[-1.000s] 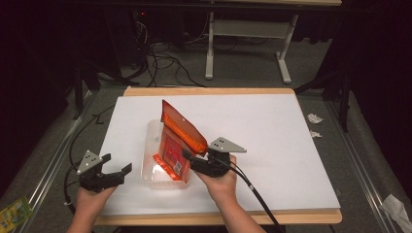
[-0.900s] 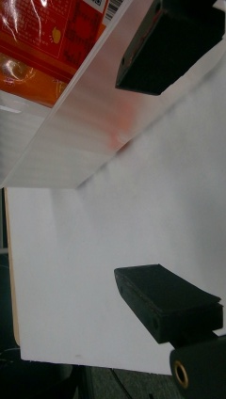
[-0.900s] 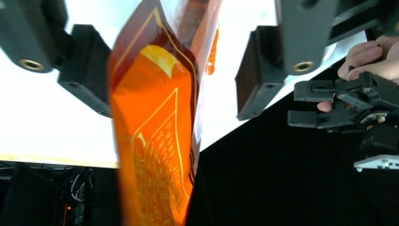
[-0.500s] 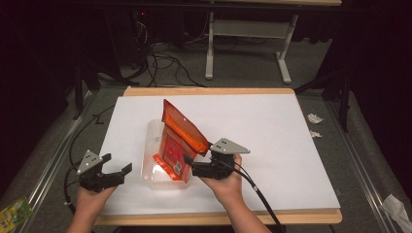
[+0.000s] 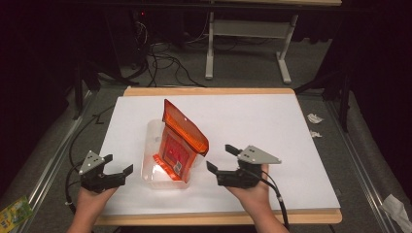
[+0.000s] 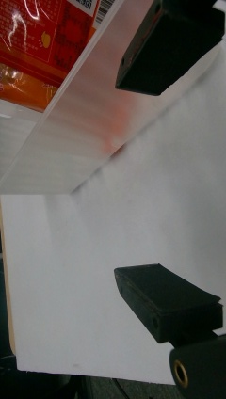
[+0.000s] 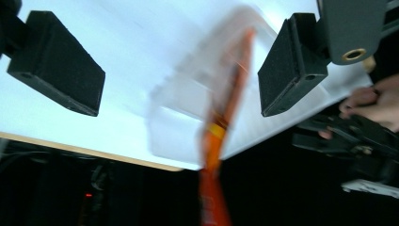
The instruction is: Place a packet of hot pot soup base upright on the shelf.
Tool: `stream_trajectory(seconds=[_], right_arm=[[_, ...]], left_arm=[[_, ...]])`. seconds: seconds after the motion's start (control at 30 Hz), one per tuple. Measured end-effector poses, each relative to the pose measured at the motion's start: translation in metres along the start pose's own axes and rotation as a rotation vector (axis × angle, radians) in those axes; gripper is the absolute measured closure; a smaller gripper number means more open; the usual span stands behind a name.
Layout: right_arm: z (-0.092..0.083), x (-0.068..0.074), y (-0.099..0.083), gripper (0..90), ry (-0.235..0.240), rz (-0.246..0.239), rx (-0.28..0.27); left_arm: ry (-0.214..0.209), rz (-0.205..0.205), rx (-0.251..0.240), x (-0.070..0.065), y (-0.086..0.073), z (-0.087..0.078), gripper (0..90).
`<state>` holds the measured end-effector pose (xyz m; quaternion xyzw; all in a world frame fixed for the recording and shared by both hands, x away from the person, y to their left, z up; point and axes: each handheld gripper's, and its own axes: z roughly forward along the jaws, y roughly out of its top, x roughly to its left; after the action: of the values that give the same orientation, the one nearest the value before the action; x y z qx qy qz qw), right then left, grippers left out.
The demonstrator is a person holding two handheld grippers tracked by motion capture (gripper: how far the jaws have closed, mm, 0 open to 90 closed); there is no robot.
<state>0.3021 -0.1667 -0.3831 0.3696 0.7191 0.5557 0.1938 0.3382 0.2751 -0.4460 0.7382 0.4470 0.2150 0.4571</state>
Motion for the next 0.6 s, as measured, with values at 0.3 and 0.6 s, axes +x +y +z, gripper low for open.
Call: stream_trajectory(seconds=[0.3, 0.6], right_arm=[[-0.075, -0.073, -0.043, 14.9, -0.271, 0.036, 0.045], [-0.095, -0.101, -0.065, 14.1, -0.320, 0.142, 0.047]], left_arm=[[-0.008, 0.013, 0.019, -0.003, -0.001, 0.003, 10.1], [-0.010, 0.015, 0.027, -0.007, -0.001, 0.003, 10.1]])
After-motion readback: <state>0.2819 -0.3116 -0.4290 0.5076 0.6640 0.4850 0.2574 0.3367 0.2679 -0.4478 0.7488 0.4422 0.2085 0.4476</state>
